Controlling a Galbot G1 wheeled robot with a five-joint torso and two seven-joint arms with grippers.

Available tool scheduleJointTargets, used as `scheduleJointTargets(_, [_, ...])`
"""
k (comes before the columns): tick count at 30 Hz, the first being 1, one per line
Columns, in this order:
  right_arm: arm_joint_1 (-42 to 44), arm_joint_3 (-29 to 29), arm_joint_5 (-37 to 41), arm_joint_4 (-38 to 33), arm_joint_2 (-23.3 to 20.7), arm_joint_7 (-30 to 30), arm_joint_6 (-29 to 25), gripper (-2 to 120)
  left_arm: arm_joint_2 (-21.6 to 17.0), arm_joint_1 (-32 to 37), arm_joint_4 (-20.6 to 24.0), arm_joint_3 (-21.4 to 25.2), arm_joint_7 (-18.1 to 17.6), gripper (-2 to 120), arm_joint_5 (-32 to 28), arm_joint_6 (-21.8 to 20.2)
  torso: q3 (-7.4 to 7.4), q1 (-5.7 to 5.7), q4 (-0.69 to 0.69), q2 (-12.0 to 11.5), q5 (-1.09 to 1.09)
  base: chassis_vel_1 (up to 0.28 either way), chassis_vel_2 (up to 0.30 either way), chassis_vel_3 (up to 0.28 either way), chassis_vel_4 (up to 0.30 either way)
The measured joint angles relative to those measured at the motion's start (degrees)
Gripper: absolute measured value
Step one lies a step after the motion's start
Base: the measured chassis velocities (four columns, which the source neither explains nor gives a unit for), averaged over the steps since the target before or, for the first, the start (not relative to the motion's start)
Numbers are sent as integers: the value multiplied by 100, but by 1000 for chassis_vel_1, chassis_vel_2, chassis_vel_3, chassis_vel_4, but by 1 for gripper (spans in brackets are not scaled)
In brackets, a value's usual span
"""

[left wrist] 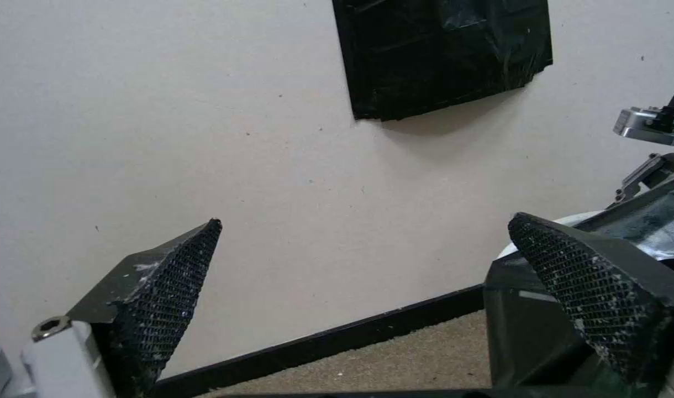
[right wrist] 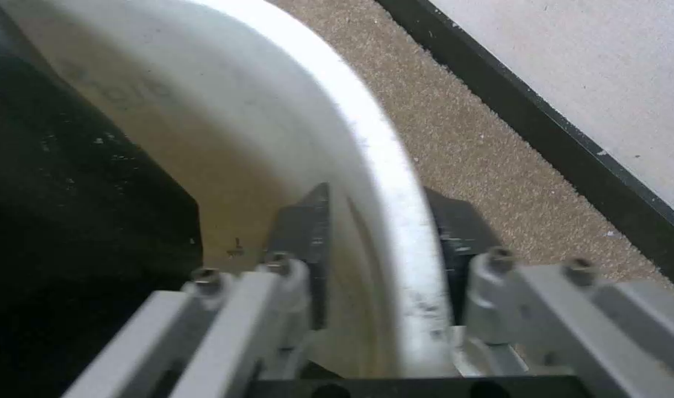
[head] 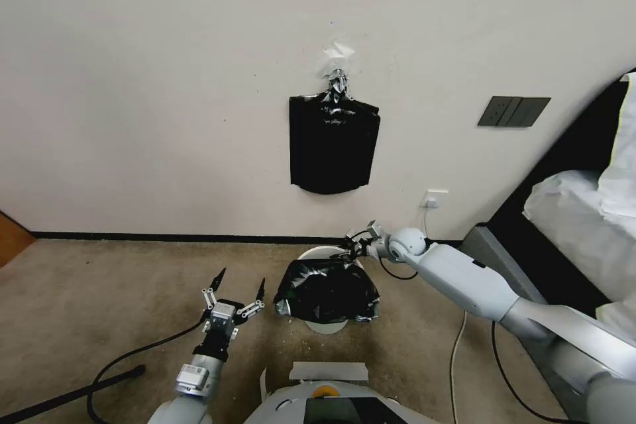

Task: Place a trash bag onto the trash bin.

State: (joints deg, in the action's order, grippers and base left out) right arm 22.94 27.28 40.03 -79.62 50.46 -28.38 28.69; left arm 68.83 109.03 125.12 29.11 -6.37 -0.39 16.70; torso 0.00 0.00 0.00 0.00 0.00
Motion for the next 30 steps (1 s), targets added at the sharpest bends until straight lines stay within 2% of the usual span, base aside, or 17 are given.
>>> scheduleJointTargets(4, [40,-5,-16,2,-25,-31,-50,5,29,-2,17,-34,-29,100,-12,-16,0,0,0,0,1,0,0,0,0])
scheduleJointTargets(10, [136,-65,277,-183,-86,209,-118,5,21,-13,24,-28,-38,100,-38,-25,0,0,0,0,0,0,0,0,0])
scheduleJointTargets(12, [228,-132,397,-341,-134,376,-136,5,25,-16,33,-30,-39,100,-52,-29,0,0,1,0,0,0,0,0,0])
scheduleJointTargets(15, [513,-391,864,-876,-335,955,-28,5,25,-40,40,-28,-68,100,-144,-56,0,0,0,0,0,0,0,0,0])
scheduleJointTargets(16, [513,-391,864,-876,-335,955,-28,5,25,-40,40,-28,-68,100,-144,-56,0,0,0,0,0,0,0,0,0])
scheduleJointTargets(18, [709,-616,1255,-1212,-475,1461,146,5,18,-79,41,-17,-107,100,-208,-94,0,0,0,0,1,0,0,0,0])
scheduleJointTargets(19, [709,-616,1255,-1212,-475,1461,146,5,18,-79,41,-17,-107,100,-208,-94,0,0,0,0,1,0,0,0,0])
scheduleJointTargets(22, [1110,-1064,1765,-1793,-685,2611,405,5,-4,-178,53,-10,-144,100,-338,-177,0,0,-1,0,0,0,0,0,0])
scheduleJointTargets(23, [1110,-1064,1765,-1793,-685,2611,405,5,-4,-178,53,-10,-144,100,-338,-177,0,0,-1,0,0,0,0,0,0])
scheduleJointTargets(24, [1322,-1292,1954,-2076,-733,3052,466,5,-16,-215,54,-7,-151,100,-368,-195,0,0,-2,0,1,0,0,0,0])
scheduleJointTargets(25, [1507,-1473,2086,-2297,-744,3377,510,5,-29,-242,58,-5,-154,100,-399,-218,0,0,-1,0,-2,0,0,0,0])
scheduleJointTargets(26, [1507,-1473,2086,-2297,-744,3377,510,5,-29,-242,58,-5,-154,100,-399,-218,0,0,-1,0,-2,0,0,0,0])
scheduleJointTargets(29, [2140,-2003,2514,-2987,-653,4499,593,4,-79,-301,69,-2,-165,100,-493,-278,0,0,1,0,0,0,0,0,0])
scheduleJointTargets(30, [2140,-2003,2514,-2987,-653,4499,593,4,-79,-301,69,-2,-165,100,-493,-278,0,0,1,0,0,0,0,0,0])
